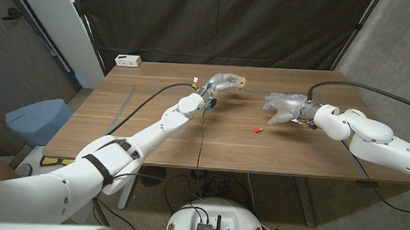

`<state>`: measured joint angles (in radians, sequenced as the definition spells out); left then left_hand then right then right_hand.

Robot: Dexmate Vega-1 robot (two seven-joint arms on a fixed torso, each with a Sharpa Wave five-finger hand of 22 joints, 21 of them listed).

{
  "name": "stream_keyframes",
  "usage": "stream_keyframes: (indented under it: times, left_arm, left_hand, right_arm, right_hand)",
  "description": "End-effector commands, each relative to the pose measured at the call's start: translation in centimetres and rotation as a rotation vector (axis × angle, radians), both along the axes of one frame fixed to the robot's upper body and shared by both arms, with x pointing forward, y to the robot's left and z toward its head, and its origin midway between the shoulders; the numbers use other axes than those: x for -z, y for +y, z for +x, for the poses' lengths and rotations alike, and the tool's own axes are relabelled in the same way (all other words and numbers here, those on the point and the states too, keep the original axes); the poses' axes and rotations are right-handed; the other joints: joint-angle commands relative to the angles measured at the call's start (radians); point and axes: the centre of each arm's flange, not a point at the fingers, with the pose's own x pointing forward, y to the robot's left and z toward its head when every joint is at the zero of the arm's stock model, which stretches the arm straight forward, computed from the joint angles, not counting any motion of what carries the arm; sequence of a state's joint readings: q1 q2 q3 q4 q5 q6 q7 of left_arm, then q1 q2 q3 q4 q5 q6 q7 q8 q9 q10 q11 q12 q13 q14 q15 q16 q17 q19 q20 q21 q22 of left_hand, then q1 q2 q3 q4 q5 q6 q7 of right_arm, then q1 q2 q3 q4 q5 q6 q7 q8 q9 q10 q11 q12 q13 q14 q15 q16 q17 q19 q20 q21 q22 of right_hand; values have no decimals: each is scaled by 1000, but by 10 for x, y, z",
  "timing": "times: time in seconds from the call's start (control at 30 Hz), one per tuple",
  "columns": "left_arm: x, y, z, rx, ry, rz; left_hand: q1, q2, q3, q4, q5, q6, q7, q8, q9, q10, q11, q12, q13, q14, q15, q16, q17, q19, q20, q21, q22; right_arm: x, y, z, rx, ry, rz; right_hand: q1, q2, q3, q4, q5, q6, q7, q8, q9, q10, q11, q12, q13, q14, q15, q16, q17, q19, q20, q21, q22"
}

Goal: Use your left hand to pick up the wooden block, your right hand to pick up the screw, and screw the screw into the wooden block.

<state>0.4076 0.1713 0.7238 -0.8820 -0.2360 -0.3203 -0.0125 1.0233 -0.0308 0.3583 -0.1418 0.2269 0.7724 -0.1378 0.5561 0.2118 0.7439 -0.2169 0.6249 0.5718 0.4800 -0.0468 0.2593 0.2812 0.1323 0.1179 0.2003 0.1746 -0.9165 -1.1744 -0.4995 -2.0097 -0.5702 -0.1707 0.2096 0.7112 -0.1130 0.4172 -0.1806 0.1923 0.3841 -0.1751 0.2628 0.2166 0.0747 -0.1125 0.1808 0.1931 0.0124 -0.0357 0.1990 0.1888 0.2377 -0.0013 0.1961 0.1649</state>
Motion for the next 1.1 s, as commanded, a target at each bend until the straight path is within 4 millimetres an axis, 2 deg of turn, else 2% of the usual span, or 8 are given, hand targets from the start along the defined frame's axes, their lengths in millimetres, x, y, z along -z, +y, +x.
stream_keyframes:
  times: [0.03,0.33,0.47,1.1]
  left_arm:
    - [1,0,2,-6,-5,-5]
    - [0,0,2,-12,-9,-1]
    - [0,0,3,-12,-9,-1]
    - [2,-4,8,-9,-3,10]
  left_hand:
    - [-4,20,-3,-4,6,23,-3,57,9,14,-4,4,2,-7,-115,0,2,-7,-3,-3,4]
    - [-1,17,-6,-7,6,24,-4,58,9,13,-4,-1,-2,-6,-115,-1,0,-7,-2,-3,4]
    - [1,20,-7,-7,7,23,-2,58,8,14,-4,-2,-2,-6,-115,-1,0,-7,-1,-3,4]
    - [3,25,-11,-7,7,27,-1,61,7,15,-4,-8,-4,-5,-115,-1,-1,-7,0,-3,4]
  right_arm:
    - [6,9,4,-14,18,-24]
    - [10,18,7,-14,26,-44]
    - [12,21,8,-13,30,-42]
    - [20,30,6,13,53,-40]
  right_hand:
    - [13,-5,10,-1,-3,4,-2,7,4,-5,4,3,4,7,-11,3,3,1,12,0,5]
    - [25,-10,16,2,-2,-7,-7,8,10,-19,13,1,5,-3,5,0,5,-5,24,-4,5]
    - [35,-8,23,3,3,-4,0,13,13,-9,33,7,6,-3,9,1,6,-7,26,-5,5]
    - [35,-13,27,11,8,-1,15,25,23,-19,52,6,7,-11,22,1,10,-11,31,-7,6]
